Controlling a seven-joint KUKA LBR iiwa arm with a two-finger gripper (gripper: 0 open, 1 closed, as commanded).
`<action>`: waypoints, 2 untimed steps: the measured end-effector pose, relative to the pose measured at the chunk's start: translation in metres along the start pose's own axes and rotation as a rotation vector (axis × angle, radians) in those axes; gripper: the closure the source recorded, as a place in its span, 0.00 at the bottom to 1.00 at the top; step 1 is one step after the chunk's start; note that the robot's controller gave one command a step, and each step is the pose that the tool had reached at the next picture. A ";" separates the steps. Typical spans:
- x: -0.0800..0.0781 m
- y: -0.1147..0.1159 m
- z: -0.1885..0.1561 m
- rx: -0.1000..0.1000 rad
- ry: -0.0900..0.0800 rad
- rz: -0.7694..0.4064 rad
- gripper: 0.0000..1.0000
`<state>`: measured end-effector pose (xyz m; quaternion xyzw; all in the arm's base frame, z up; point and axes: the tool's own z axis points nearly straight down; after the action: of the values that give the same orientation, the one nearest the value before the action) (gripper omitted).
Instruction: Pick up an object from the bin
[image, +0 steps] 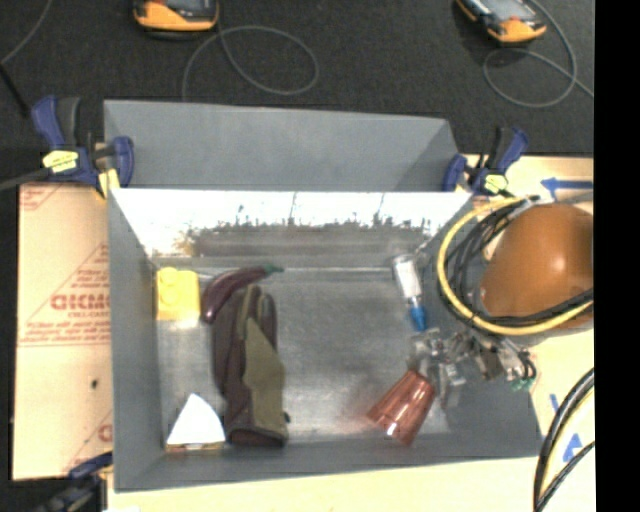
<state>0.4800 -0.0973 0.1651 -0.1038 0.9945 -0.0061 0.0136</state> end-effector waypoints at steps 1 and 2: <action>-0.002 0.021 0.011 0.000 -0.001 0.019 1.00; -0.002 0.027 -0.021 -0.007 0.013 0.009 1.00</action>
Offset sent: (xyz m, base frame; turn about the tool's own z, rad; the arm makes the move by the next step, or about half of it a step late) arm 0.0022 -0.0025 0.2044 -0.0213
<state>0.4753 -0.0703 0.1861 -0.0995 0.9950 -0.0031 0.0066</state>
